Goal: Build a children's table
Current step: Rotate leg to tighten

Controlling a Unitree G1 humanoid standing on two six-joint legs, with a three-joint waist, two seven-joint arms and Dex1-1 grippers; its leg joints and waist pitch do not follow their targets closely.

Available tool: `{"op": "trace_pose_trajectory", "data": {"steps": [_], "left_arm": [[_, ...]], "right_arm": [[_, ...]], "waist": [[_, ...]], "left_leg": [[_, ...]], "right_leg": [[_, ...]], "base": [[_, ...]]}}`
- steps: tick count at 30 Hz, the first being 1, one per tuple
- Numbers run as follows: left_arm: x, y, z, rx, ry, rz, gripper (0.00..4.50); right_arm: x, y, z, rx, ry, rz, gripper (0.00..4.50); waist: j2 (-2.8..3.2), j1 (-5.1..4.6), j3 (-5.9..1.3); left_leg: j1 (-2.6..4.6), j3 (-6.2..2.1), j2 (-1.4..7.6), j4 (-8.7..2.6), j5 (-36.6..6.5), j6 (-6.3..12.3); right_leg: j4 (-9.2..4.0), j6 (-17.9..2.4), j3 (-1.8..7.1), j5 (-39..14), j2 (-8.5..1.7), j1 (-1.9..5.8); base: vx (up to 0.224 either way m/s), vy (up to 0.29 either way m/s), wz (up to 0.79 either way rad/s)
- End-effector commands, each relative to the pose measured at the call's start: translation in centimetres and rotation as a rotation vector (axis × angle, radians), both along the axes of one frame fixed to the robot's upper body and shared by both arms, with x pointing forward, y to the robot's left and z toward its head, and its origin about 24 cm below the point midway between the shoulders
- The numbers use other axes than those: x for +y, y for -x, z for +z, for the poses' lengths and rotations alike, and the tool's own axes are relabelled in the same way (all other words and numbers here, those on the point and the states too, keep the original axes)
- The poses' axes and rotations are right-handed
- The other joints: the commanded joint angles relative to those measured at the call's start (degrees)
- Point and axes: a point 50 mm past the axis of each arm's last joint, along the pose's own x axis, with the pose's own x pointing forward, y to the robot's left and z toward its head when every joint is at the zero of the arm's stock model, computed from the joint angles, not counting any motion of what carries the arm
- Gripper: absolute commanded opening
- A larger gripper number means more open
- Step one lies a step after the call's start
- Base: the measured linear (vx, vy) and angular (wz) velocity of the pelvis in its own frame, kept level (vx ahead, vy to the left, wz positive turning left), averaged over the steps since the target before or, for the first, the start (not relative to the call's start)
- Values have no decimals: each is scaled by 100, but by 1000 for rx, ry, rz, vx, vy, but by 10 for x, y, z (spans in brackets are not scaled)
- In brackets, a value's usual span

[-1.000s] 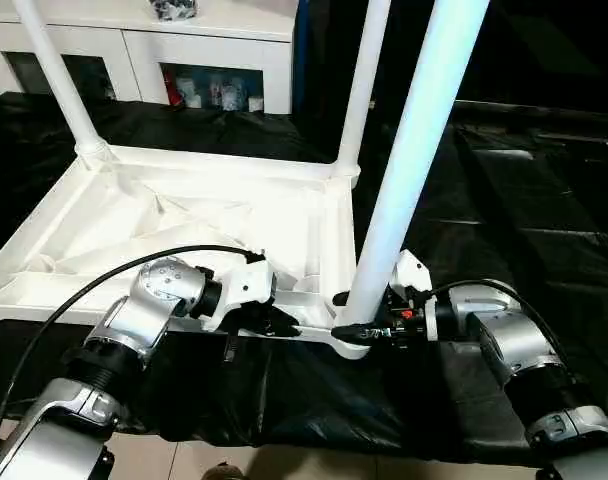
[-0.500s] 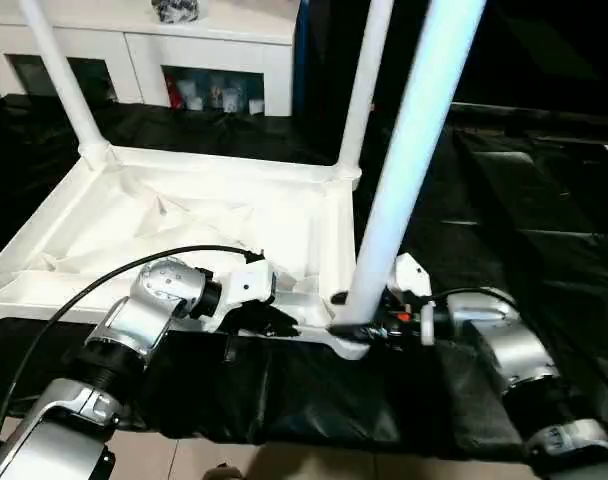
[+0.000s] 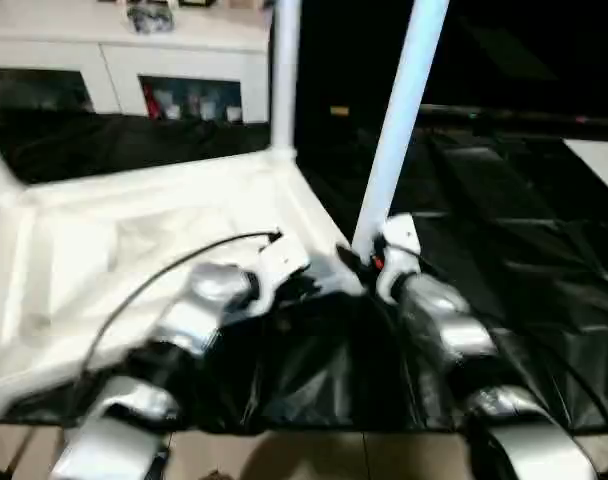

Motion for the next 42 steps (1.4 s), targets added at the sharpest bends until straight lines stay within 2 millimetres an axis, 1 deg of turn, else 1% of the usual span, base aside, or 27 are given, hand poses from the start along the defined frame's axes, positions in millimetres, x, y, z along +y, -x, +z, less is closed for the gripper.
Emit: {"op": "trace_pose_trajectory", "data": {"steps": [1, 2, 3, 4, 5, 7, 8, 9, 10, 12, 13, 16, 17, 18, 19, 20, 21, 22, 23, 25, 26, 29, 30, 32, 36, 39, 42], "left_arm": [[-29, -2, 17, -91, 36, -60, 0], [-28, -2, 18, -95, 32, -70, 0], [-26, 0, 18, -108, 28, -96, 0], [-26, 0, 18, -108, 28, -96, 0], [-23, 2, 17, -107, 25, -127, 0], [-16, 6, 16, -95, 22, -178, 0], [-14, 6, 16, -89, 23, -188, 0], [-13, 7, 16, -86, 22, -191, 0], [-11, 8, 17, -88, 27, -212, 0], [-3, 10, 17, -81, 26, -248, 0], [-1, 11, 17, -80, 24, -260, 0], [10, 14, 17, -56, 21, -312, 0], [14, 16, 18, -48, 22, -333, 0], [17, 16, 19, -42, 23, -339, 0], [17, 16, 19, -42, 23, -340, 0], [27, 19, 21, -17, 31, -361, 0], [27, 19, 21, -17, 31, -361, 0], [32, 20, 21, -8, 31, -371, 0], [36, 20, 22, -3, 25, -375, 0], [40, 21, 23, 4, 19, -382, 0], [41, 21, 23, 5, 19, -383, 0], [49, 20, 25, 26, 19, -395, 0], [52, 19, 26, 32, 14, -398, 0], [56, 18, 27, 38, 4, -399, 0], [60, 17, 28, 46, -1, -401, 0], [63, 16, 28, 50, -9, -400, 0], [64, 16, 29, 52, -8, -400, 0]], "right_arm": [[47, 22, -23, 111, -46, 167, 197], [47, 22, -21, 93, -46, 182, 232], [48, 21, -19, 81, -87, 191, 253], [48, 21, -19, 81, -87, 191, 267], [47, 21, -15, 65, -117, 213, 269], [45, 21, -10, 29, -130, 287, 275], [44, 21, -9, 23, -130, 310, 288], [43, 21, -9, 20, -129, 322, 311], [40, 22, -9, 10, -110, 351, 317], [33, 25, -9, -8, -60, 428, 328], [30, 26, -9, -13, -50, 452, 328], [18, 33, -9, -18, -40, 586, 328], [13, 38, -9, -18, -34, 658, 328], [10, 41, -8, -19, -27, 698, 328], [9, 41, -8, -19, -26, 703, 328], [-3, 51, -7, -15, -5, 829, 328], [-3, 51, -7, -15, -5, 829, 328], [-11, 56, -6, -5, -7, 891, 328], [-16, 59, -5, 3, -13, 925, 328], [-22, 61, -3, 12, -19, 966, 328], [-23, 62, -2, 14, -20, 974, 328], [-31, 68, 1, 51, -16, 1074, 296], [-32, 70, 2, 64, -15, 1103, 296], [-34, 72, 2, 82, -11, 1139, 279], [-34, 75, 3, 101, -13, 1179, 252], [-35, 77, 1, 122, -9, 1202, 219], [-33, 79, 0, 133, -11, 1212, 209]], "waist": [[64, 0, -226], [53, -5, -231], [75, 3, -237], [67, -3, -238], [98, -2, -235], [81, -8, -237], [77, -20, -243], [85, -26, -243], [96, -24, -247], [95, -9, -271], [90, -11, -273], [93, 13, -296], [67, 23, -312], [76, 31, -310], [85, 40, -313], [71, 92, -323], [77, 100, -322], [52, 107, -316], [41, 140, -322], [41, 146, -310], [12, 169, -300], [-30, 224, -273], [-18, 259, -267], [-33, 278, -263], [-35, 289, -257], [-63, 297, -258], [-53, 310, -261]], "left_leg": [[37, -34, 58, -462, -2486, -80], [25, -30, 61, -466, -2441, -58], [18, -28, 66, -469, -2414, -57], [11, -26, 67, -470, -2399, -50], [6, -26, 64, -475, -2391, -37], [3, -25, 67, -473, -2413, -4], [-37, -27, 75, -481, -2296, 26], [-54, -26, 81, -489, -2170, 35], [-47, -21, 82, -484, -2129, 36], [-23, 11, 97, -456, -1878, 59], [-32, 20, 95, -448, -1810, 84], [-50, 31, 98, -416, -1400, 218], [-62, 43, 94, -388, -1138, 295], [-43, 57, 102, -371, -980, 364], [-45, 56, 104, -362, -922, 394], [-31, 67, 104, -327, -739, 483], [-33, 74, 112, -319, -691, 521], [-37, 82, 117, -318, -675, 560], [-29, 85, 125, -302, -677, 617], [-26, 94, 127, -308, -755, 638], [-21, 98, 132, -312, -841, 627], [-7, 103, 145, -338, -1055, 522], [-2, 99, 145, -347, -1110, 466], [12, 104, 146, -351, -1185, 392], [4, 88, 143, -366, -1236, 295], [-8, 89, 135, -359, -1184, 293], [-7, 84, 131, -357, -1144, 281]], "right_leg": [[-589, -666, 131, -2618, -240, 113], [-581, -683, 132, -2524, -234, 126], [-576, -714, 136, -2416, -237, 129], [-567, -732, 137, -2367, -234, 136], [-558, -763, 138, -2299, -228, 141], [-564, -785, 138, -2359, -239, 142], [-547, -808, 144, -2228, -244, 177], [-529, -844, 138, -2125, -239, 190], [-529, -865, 143, -2086, -242, 190], [-491, -1029, 151, -1625, -233, 196], [-474, -1075, 152, -1493, -228, 207], [-404, -1224, 147, -925, -224, 261], [-355, -1307, 144, -528, -215, 282], [-327, -1404, 140, -212, -202, 266], [-304, -1448, 134, -77, -197, 280], [-260, -1543, 116, 249, -177, 304], [-243, -1576, 117, 368, -173, 297], [-241, -1597, 112, 432, -165, 298], [-221, -1641, 107, 457, -173, 302], [-232, -1672, 110, 310, -187, 284], [-246, -1645, 114, 94, -205, 283], [-305, -1513, 130, -458, -226, 267], [-313, -1451, 141, -631, -239, 263], [-325, -1381, 151, -790, -242, 240], [-337, -1304, 155, -981, -251, 240], [-329, -1290, 152, -930, -245, 245], [-325, -1267, 153, -944, -251, 246]], "base": [[0, 0, 0], [0, 0, 0], [0, 0, 0], [0, 0, 0], [0, 0, 0], [0, 0, 0], [0, 0, 0], [0, 0, 0], [0, 0, 0], [0, 0, 0], [0, 0, 0], [38, -4, 0], [59, -3, 0], [58, 8, 0], [59, 16, 0], [59, 16, 0], [58, 28, -1], [0, 0, 0], [0, 0, 0], [0, 0, 0], [0, 0, 0], [0, 0, 0], [0, 0, 0], [0, 0, 0], [0, 0, 0], [0, 0, 0], [0, 0, 0]]}}
